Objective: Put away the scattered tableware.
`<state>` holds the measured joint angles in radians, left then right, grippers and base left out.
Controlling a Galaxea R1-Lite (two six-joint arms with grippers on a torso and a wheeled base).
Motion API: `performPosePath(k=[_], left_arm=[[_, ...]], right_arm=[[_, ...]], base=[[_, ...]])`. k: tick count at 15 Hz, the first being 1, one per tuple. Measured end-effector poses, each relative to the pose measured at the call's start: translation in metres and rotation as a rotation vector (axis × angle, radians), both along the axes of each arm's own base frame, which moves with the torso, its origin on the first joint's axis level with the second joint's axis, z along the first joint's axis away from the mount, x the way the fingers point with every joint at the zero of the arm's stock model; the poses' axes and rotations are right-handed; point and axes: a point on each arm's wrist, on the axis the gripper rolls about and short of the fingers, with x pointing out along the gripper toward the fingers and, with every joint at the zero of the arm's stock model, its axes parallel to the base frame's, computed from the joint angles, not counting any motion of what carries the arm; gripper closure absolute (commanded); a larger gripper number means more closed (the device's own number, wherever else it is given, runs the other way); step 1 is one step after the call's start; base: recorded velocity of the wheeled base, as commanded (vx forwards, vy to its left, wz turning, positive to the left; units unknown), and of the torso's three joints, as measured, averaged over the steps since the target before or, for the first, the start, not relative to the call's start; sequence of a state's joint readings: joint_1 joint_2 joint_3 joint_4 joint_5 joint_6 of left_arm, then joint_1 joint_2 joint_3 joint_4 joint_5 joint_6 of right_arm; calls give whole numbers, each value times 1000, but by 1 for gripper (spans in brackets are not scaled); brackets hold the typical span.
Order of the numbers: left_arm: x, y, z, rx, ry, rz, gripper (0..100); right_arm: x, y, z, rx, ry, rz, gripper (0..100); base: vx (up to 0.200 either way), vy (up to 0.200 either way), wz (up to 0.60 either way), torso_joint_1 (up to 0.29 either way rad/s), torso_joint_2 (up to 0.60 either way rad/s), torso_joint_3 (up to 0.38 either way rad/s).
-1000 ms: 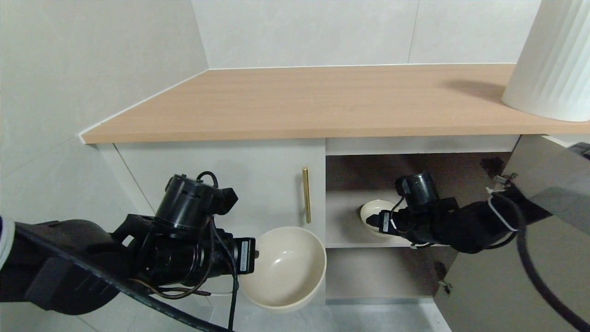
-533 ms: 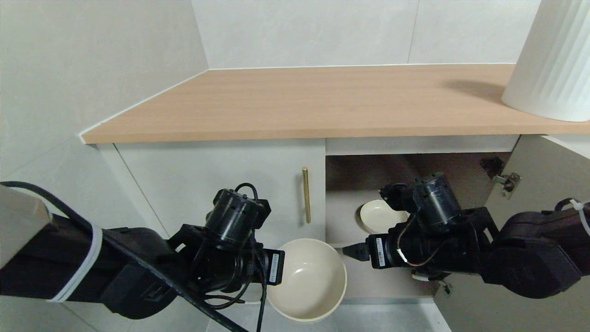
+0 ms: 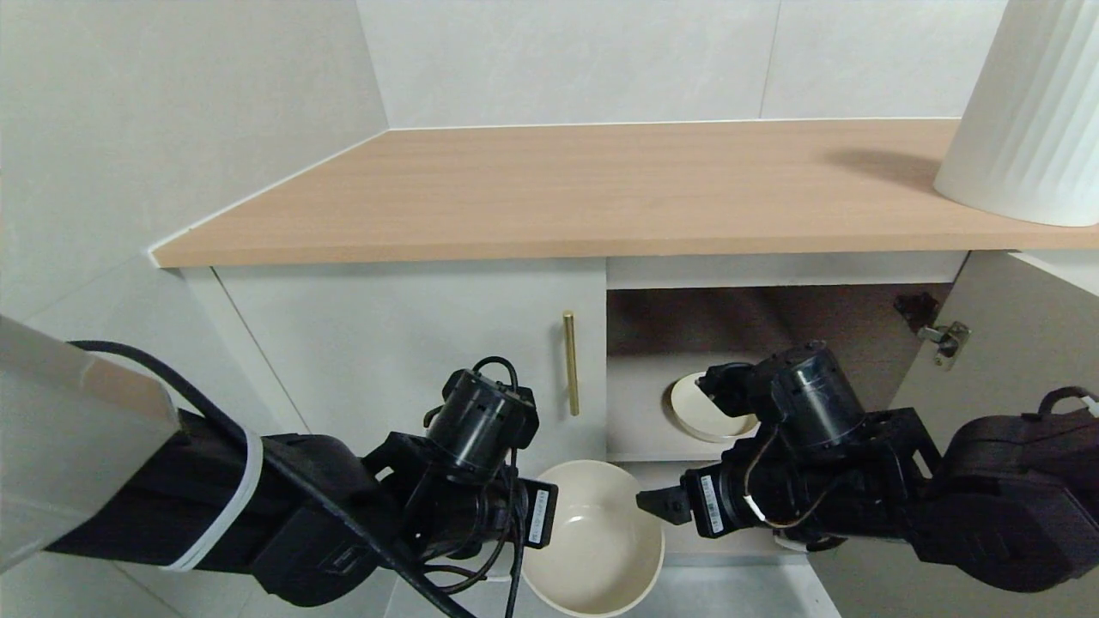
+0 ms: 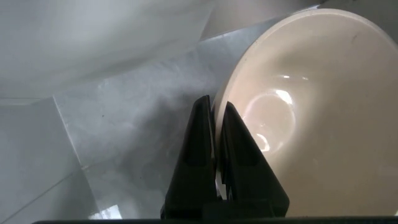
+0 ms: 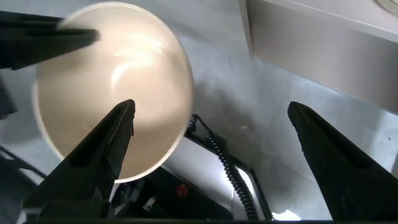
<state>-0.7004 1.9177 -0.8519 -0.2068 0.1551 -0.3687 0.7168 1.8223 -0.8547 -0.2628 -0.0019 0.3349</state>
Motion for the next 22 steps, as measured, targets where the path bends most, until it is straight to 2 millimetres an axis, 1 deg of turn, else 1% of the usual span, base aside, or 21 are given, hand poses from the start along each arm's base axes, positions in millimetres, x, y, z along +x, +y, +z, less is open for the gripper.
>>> performPosePath(k=[2,7,8,19,20,22], left_arm=[[-3,-3,2,6,-11,-3,100],[-10,-6,8,-5,-26,-19,100],[-11,-6,9,-6,-28,-22,100],[-12,-7,10,-12,-31,-26,100],[-12,-7,10,-11,-31,-26,0],[-12,-7,9,0,-29,-17,0]], right_arm=[[4,3,-7,-32,-9,-35,0],[10,8,-18,-51,6,-42,0],[11,8,-19,-50,7,-43,100],[11,7,-21,-52,13,-39,100],[11,7,-21,-54,13,-41,100],[11,6,-22,-68,17,-53,100]], base=[[0,0,0,0,0,0],[0,0,0,0,0,0],[0,0,0,0,0,0],[0,0,0,0,0,0],[0,0,0,0,0,0],[0,0,0,0,0,0]])
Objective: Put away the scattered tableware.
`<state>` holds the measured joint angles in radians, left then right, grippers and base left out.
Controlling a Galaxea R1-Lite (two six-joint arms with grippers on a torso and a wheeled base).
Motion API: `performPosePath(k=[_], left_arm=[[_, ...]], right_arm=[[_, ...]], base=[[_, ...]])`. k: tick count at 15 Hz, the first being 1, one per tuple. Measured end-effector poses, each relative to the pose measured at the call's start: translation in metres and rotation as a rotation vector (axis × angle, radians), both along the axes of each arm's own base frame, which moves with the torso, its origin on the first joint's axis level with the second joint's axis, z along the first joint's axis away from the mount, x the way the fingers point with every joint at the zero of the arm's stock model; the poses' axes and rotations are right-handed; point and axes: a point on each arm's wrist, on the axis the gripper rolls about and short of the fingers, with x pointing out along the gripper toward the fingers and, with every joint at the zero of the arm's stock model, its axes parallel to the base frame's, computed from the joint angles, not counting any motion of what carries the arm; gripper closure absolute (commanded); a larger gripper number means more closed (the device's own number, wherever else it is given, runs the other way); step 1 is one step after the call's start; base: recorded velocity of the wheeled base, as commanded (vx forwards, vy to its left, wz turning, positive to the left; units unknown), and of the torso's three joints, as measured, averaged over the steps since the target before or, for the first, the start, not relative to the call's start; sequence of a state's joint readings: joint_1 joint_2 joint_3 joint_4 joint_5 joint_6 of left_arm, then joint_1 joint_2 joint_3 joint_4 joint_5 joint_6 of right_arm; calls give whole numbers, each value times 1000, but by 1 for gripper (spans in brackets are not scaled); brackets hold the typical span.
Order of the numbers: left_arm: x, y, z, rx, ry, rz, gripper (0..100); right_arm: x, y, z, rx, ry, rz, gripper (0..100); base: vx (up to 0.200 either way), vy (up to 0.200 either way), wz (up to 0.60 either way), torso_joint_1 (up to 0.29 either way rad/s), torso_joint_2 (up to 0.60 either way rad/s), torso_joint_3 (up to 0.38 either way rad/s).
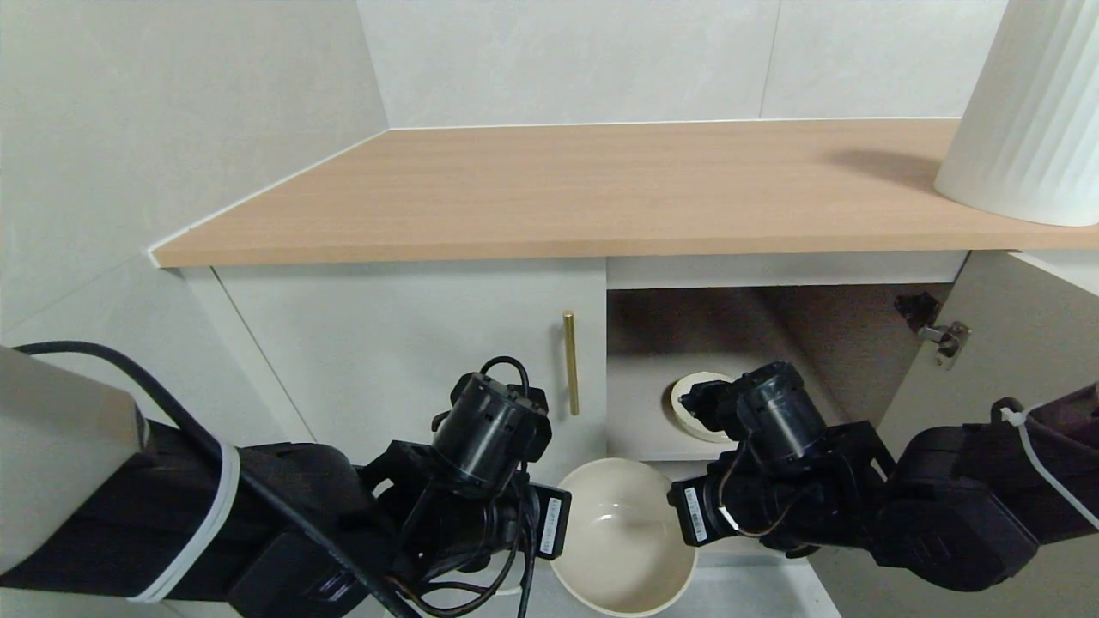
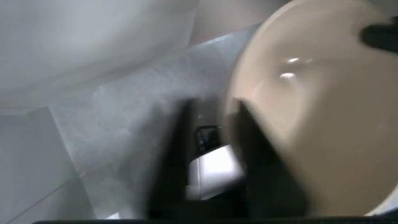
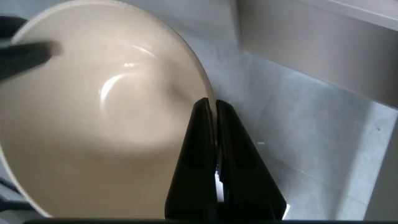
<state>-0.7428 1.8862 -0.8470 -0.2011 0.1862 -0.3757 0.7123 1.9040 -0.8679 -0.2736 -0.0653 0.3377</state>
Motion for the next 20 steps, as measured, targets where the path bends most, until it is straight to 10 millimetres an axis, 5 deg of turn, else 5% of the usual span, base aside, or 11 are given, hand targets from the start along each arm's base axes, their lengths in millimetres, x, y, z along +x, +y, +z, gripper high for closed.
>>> performPosePath(k=[10,14,20], left_arm=[[1,-1,3,-15,-7,5,0],[1,-1,4,-15,-14,9,0],[1,0,4,-13,-17,12,0]], right_arm=[[10,-9,-18,-151,7,-61,100],[45,-22,-31,-219,-27,-248,100],[104,-44,-14,-5,-68,-577,100]], base=[[0,0,0,0,0,0],[0,0,0,0,0,0],[0,0,0,0,0,0]])
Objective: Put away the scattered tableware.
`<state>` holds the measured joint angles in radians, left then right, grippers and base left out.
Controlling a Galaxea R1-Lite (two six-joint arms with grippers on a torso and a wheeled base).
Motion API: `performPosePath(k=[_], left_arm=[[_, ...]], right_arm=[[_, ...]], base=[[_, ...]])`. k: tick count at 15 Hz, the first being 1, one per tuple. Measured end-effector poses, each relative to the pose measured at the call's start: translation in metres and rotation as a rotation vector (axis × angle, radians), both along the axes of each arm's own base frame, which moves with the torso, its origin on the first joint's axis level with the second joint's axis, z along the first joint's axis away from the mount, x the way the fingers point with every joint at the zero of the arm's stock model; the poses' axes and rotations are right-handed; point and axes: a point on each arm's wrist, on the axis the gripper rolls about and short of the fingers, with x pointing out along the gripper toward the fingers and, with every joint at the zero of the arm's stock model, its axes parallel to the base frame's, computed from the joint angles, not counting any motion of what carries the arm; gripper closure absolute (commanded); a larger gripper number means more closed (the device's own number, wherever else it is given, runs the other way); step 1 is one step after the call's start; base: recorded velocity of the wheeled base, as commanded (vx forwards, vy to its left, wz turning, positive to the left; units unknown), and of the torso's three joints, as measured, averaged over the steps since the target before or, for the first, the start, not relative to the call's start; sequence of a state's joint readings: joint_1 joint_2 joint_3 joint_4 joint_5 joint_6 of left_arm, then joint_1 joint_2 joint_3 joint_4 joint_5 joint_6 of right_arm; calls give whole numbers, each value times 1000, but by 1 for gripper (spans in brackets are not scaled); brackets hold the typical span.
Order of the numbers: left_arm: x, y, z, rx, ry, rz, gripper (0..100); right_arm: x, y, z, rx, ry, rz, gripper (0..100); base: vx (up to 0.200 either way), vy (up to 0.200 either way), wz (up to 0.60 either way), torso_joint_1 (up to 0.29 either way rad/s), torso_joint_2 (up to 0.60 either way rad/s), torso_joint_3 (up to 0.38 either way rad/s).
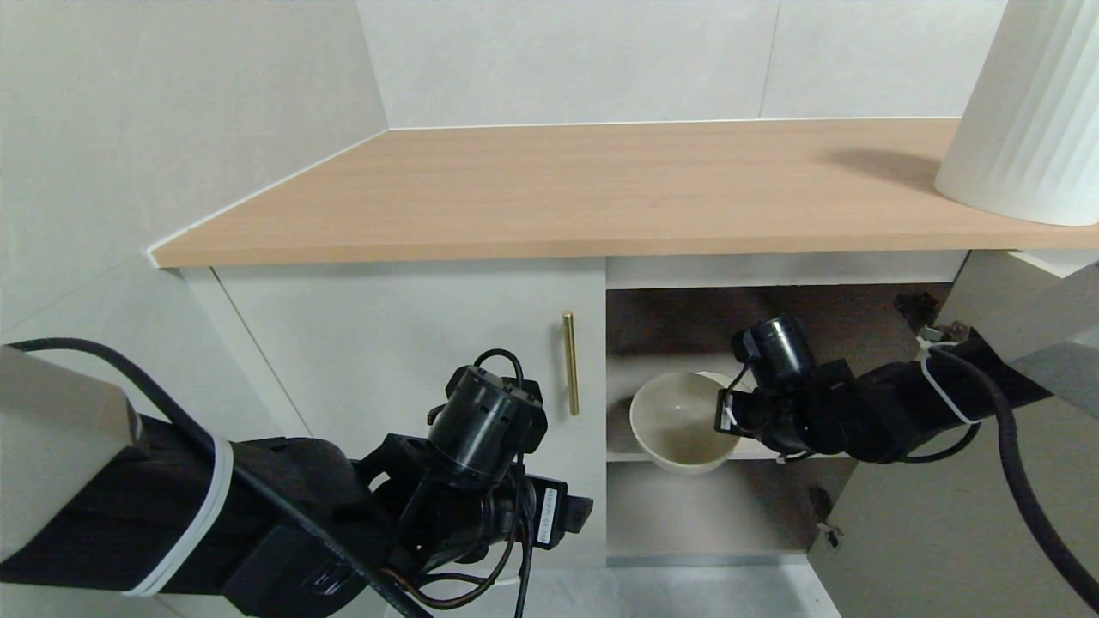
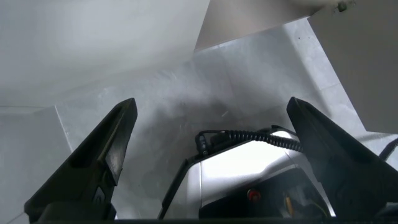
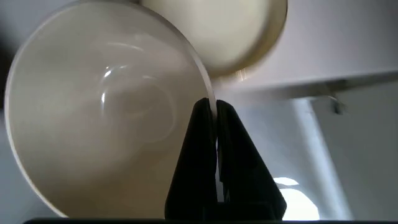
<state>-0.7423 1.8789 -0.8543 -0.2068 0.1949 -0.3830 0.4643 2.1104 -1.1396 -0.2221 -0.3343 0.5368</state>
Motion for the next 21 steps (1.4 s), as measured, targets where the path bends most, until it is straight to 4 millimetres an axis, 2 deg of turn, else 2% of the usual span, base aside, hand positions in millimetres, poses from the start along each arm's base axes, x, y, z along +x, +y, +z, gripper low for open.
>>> performPosePath(k=[3,9,14,21], left_arm=[[0,0,0,1,-1,2,0],[0,0,0,1,-1,2,0],[0,0,0,1,-1,2,0],[0,0,-1,2,1,3,0]], right_arm=[[22,-6,4,81,-45,-111,100],[58,-20,-7,124,-91,-267,100],[66,-27,-19,97,-84,-310,100],[67,-32,-25,67,-66,-337,100]], base=[[0,0,0,0,0,0],[0,0,0,0,0,0],[0,0,0,0,0,0],[0,0,0,0,0,0]])
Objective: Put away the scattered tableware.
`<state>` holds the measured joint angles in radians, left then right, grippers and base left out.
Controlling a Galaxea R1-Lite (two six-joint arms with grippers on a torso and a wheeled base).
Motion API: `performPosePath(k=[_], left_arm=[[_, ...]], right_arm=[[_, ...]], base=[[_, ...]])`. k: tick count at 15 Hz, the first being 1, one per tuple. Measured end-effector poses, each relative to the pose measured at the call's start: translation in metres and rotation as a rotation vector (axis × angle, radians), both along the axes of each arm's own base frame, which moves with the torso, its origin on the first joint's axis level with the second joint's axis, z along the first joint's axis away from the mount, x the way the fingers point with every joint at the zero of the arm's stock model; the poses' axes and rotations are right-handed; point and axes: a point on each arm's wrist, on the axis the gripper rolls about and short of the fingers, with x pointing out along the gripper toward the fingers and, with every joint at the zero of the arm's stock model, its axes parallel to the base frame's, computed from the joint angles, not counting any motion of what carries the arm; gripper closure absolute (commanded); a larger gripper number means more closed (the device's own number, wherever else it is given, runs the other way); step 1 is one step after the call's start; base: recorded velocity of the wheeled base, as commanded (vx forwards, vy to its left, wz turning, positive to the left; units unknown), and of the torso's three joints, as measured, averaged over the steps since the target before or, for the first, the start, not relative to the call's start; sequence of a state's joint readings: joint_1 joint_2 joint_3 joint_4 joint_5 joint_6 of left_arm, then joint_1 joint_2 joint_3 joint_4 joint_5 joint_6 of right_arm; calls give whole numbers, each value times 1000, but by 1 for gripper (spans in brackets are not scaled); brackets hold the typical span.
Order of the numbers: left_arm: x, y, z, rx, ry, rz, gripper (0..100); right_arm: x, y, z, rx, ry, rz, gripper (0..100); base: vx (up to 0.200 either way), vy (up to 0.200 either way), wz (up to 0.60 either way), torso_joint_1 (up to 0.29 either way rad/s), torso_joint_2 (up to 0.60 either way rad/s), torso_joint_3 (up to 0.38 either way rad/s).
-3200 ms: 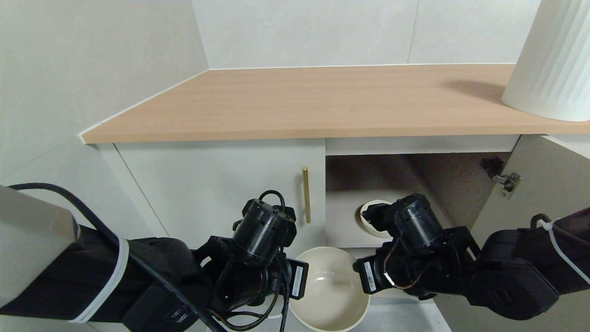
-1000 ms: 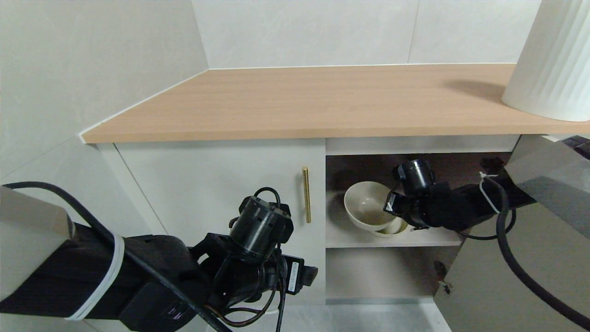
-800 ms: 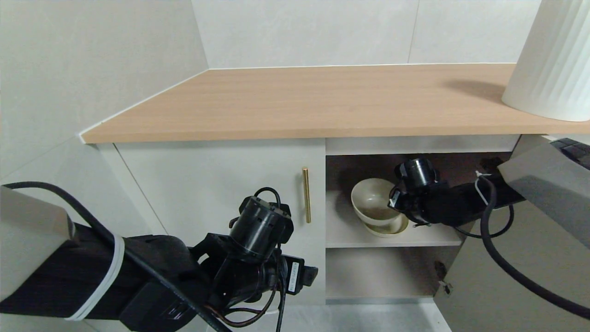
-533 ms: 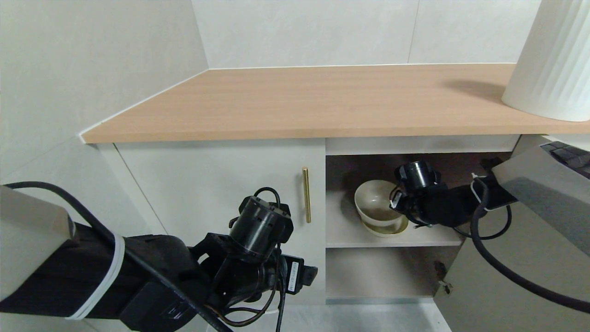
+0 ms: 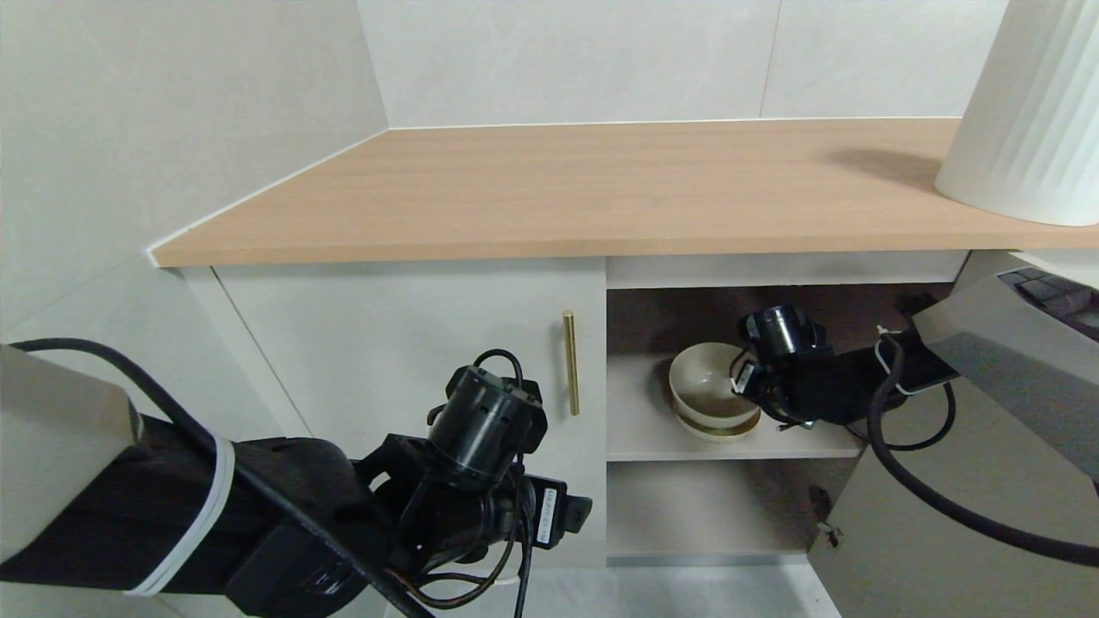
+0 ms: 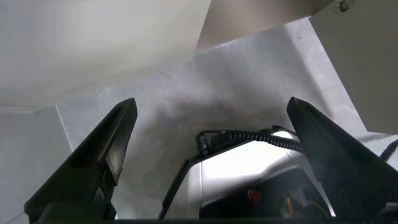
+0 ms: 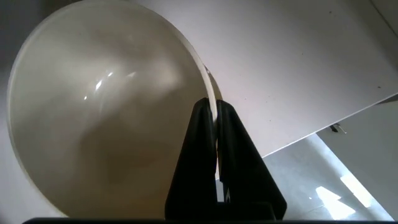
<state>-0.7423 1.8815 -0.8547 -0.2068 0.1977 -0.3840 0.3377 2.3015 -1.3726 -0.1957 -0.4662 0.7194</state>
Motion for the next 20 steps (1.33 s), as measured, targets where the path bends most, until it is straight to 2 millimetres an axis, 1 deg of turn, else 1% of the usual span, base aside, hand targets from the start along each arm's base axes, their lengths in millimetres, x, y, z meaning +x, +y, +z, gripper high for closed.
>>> performPosePath(k=[1,2,9,10,12,14,16,18,20], left_arm=[[0,0,0,0,0,0,0],[0,0,0,0,0,0,0],[0,0,1,-3,-2,1,0],[1,0,3,-12,-13,3,0],[3,3,11,-43,-49,14,0],[3,10,23,-66,-81,28,0],[2,22,40,-84,-129,39,0],[-2,39,55,-77,-185,46,0],[-9,57,64,-36,-234,57,0]], right_arm=[[0,0,0,0,-1,0,100],[0,0,0,0,-1,1,0],[-4,5,2,0,6,18,0],[-9,6,3,-3,16,27,0],[-23,10,12,-8,37,79,0],[-45,9,27,-14,57,166,0],[-78,2,52,-30,58,277,0],[-116,-9,74,-85,49,387,0],[-153,-16,91,-136,35,479,0]], base=[[0,0,0,0,0,0],[0,0,0,0,0,0],[0,0,0,0,0,0],[0,0,0,0,0,0],[0,0,0,0,0,0],[0,0,0,0,0,0],[0,0,0,0,0,0],[0,0,0,0,0,0],[0,0,0,0,0,0]])
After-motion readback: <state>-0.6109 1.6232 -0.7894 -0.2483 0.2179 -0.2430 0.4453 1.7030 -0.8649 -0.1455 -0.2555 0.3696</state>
